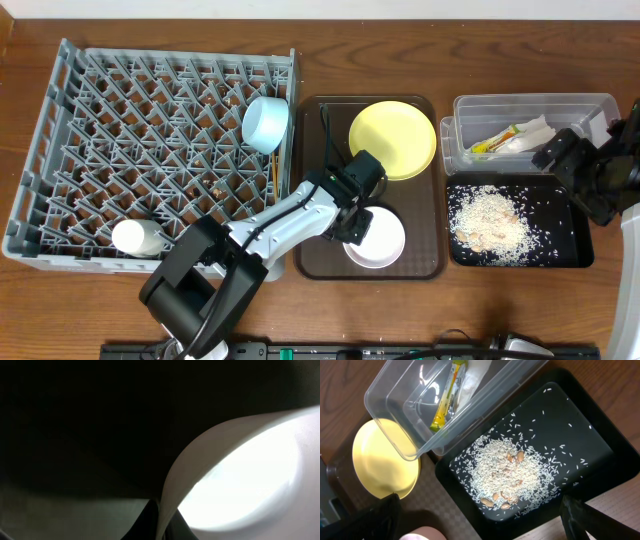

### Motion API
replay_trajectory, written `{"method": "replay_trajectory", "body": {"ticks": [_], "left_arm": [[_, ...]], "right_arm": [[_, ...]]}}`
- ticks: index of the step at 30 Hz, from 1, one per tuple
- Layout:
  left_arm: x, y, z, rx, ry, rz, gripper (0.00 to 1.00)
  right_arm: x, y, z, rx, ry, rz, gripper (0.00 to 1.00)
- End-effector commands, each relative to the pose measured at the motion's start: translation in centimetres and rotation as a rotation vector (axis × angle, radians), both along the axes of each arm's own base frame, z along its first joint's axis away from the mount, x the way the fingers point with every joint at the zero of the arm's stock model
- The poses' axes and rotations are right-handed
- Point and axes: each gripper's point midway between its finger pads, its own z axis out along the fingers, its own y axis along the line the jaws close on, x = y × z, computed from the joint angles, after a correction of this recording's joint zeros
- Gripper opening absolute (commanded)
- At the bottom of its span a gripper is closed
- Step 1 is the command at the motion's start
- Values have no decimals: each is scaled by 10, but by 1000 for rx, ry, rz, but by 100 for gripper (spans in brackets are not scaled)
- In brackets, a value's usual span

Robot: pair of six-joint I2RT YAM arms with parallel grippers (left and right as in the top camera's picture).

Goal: Sort waste into correct bins and load items into the dishwasher
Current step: 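Lift the white bowl with the left gripper and place it in the rack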

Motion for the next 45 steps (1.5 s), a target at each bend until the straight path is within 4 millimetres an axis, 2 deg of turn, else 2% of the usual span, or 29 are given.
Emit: {"method": "replay_trajectory", "body": {"ticks": [1,3,5,8,10,12,16,19,21,23,29,35,42,45], "left_arm": [[6,-5,16,-22,-18,-18,7],[12,-7,35,-37,-45,-10,7],[22,-6,63,-56,-90,15,8],[45,23,115,5,-248,108,7],[59,56,146,91,-381,185,7],[69,100,177,211,-522,274,7],[72,184,226,500,-733,459,7],[63,234,257,758,-849,545,8],[60,249,268,871,-902,577,7],[61,252,267,917,-912,583,7],[81,247,242,1059,-885,516,7],[95,246,201,1180,-793,435,7],[88,239,159,1097,-658,483,8],[84,235,149,1051,-610,508,7]], "right_arm": [[0,-1,0,4,0,-9,99],[0,-1,0,4,0,-9,99],[-1,-1,0,4,0,-10,99],[-1,-1,0,4,0,-9,99],[0,-1,0,4,0,-10,99],[0,-1,0,4,0,-9,99],[0,-1,0,4,0,-9,99],[-1,-1,0,4,0,-9,99],[0,-1,0,4,0,-9,99],[0,-1,0,4,0,-9,99],[0,-1,0,4,0,-9,99],[0,-1,0,4,0,-9,99],[0,-1,0,4,0,-9,99],[-1,-1,0,4,0,-9,99]]}}
